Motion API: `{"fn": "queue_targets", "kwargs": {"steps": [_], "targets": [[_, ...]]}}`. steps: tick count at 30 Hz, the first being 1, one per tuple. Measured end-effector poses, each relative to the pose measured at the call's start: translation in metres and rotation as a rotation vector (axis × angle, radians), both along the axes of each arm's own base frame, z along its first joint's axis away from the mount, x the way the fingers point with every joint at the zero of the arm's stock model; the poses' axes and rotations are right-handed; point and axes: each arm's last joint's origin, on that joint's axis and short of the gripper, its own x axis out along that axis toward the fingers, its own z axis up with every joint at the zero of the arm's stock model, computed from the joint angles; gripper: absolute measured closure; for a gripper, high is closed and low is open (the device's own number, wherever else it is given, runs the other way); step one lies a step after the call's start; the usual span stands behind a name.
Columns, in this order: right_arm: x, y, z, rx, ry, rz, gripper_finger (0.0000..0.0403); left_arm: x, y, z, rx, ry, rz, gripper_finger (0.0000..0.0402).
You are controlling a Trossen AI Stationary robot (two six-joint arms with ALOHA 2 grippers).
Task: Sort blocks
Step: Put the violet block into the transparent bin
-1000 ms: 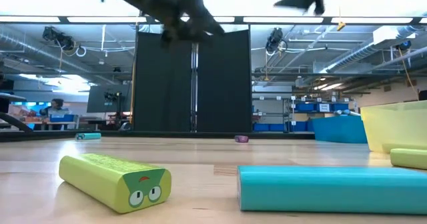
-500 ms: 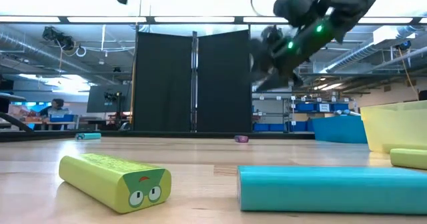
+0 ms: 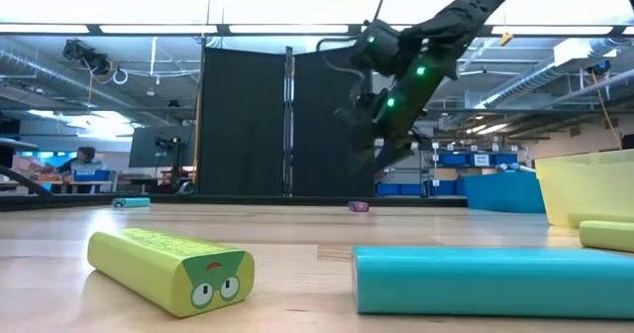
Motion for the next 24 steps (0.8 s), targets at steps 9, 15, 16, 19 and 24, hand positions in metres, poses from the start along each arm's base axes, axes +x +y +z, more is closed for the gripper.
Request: {"fn": "queue_targets", "kwargs": {"steps": [9, 15, 16, 19, 24], "targets": [[0.013, -0.017, -0.026, 0.067, 0.054, -0.1, 0.0088, -0.008, -0.014, 0.002, 0.007, -0.024, 0.021, 0.0219], [0.014, -0.023, -0.049, 0.09, 0.101, -0.132, 0.009, -0.013, -0.021, 0.002, 0.015, -0.033, 0.037, 0.0219], [0.015, -0.023, -0.051, 0.091, 0.1, -0.136, 0.0093, -0.013, -0.021, 0.002, 0.015, -0.034, 0.04, 0.0219], [0.016, -0.023, -0.057, 0.095, 0.106, -0.143, 0.0108, -0.014, -0.022, 0.002, 0.017, -0.036, 0.041, 0.0219], [0.018, -0.018, -0.056, 0.097, 0.108, -0.127, 0.0177, -0.014, -0.023, 0.002, 0.017, -0.036, 0.038, 0.0219]]}}
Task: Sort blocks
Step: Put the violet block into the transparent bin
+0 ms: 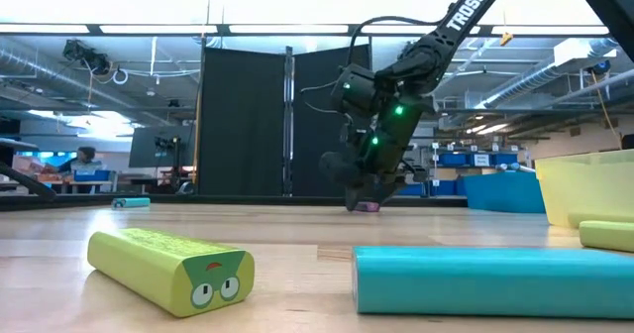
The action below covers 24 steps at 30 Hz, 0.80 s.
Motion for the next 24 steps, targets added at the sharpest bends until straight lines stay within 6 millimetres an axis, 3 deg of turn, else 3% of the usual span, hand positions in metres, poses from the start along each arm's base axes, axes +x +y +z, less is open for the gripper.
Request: {"fn": "queue_targets", "kwargs": {"steps": [5, 14, 19, 24], "targets": [[0.002, 0.005, 0.0, -0.001, -0.001, 0.017, 0.0286, 0.0, 0.0, 0.0, -0.001, -0.001, 0.0, 0.0219], [0.007, 0.016, 0.006, -0.012, -0.036, 0.101, 0.0286, 0.001, -0.001, 0.006, -0.038, -0.064, -0.001, 0.0219], [0.032, 0.05, 0.028, -0.002, -0.271, 0.326, 0.0286, 0.001, -0.001, 0.012, -0.043, -0.1, -0.002, 0.0219], [0.053, 0.102, 0.047, -0.02, -0.512, 0.541, 0.0286, 0.0, 0.0, 0.02, -0.043, -0.14, -0.003, 0.0219]]}}
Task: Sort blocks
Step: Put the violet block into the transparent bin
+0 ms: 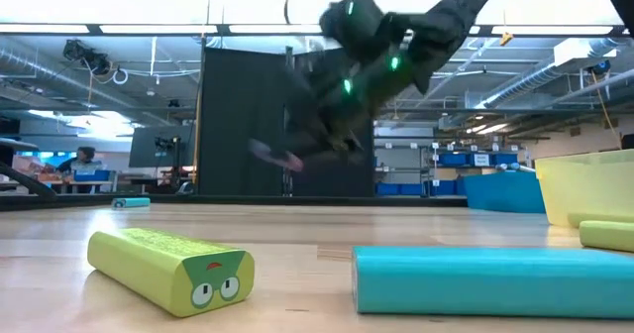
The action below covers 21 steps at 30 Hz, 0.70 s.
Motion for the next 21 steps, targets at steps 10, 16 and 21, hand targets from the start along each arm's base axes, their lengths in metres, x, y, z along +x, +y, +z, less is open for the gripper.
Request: {"fn": "queue_targets", "kwargs": {"steps": [10, 16, 21], "targets": [[0.032, 0.097, 0.039, -0.049, -0.334, 0.206, 0.0286, -0.008, 0.005, 0.01, -0.045, -0.076, -0.028, 0.0219], [0.083, 0.157, 0.043, -0.085, -0.444, 0.336, 0.0286, -0.014, 0.008, 0.021, -0.085, -0.168, -0.112, 0.0219], [0.128, 0.191, 0.027, -0.092, -0.496, 0.418, 0.0286, -0.022, 0.011, 0.029, -0.108, -0.243, -0.208, 0.0219]]}}
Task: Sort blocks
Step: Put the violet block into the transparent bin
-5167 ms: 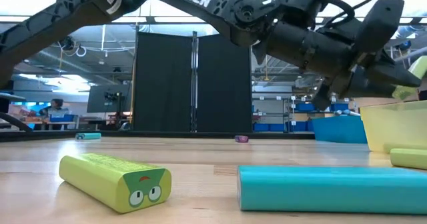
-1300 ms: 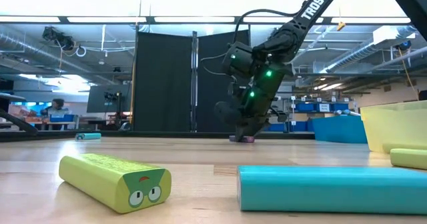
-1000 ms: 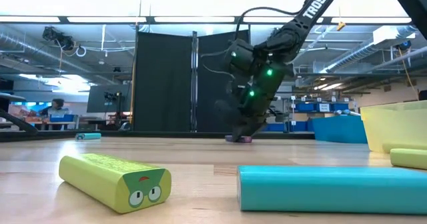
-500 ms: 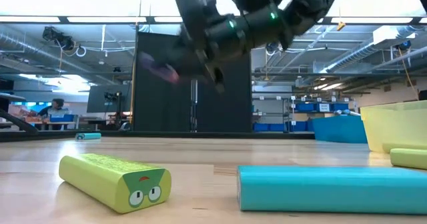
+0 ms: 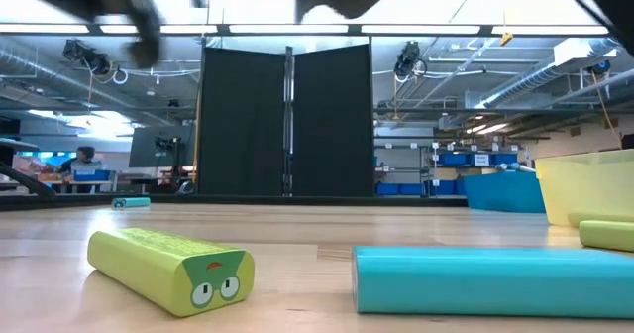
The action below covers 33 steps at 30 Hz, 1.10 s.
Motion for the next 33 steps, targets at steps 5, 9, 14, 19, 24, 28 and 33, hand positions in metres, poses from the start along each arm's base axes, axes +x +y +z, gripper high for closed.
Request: {"fn": "queue_targets", "kwargs": {"steps": [5, 9, 14, 19, 24, 28, 33], "targets": [[0.038, 0.016, -0.013, 0.017, -0.084, 0.026, 0.0286, -0.006, 0.003, 0.004, -0.014, -0.03, -0.022, 0.0219], [0.037, 0.01, -0.044, 0.057, -0.167, -0.034, 0.0286, -0.007, 0.004, 0.004, -0.02, -0.037, -0.031, 0.0219], [0.048, -0.005, -0.043, 0.083, -0.197, -0.094, 0.0286, -0.009, 0.004, 0.004, -0.028, -0.033, -0.042, 0.0219], [0.049, -0.002, -0.058, 0.023, -0.111, -0.08, 0.0286, -0.007, 0.003, -0.003, -0.032, 0.017, -0.054, 0.0219], [0.049, -0.001, -0.056, -0.019, -0.129, -0.024, 0.0286, -0.003, 0.001, -0.014, -0.04, 0.093, -0.064, 0.0219], [0.049, 0.001, -0.061, -0.065, -0.127, 0.025, 0.0286, -0.003, 0.0, -0.016, -0.059, 0.103, -0.069, 0.0219], [0.048, 0.004, -0.079, -0.169, 0.023, 0.063, 0.0286, -0.002, -0.001, -0.021, -0.052, 0.139, -0.106, 0.0219]]}}
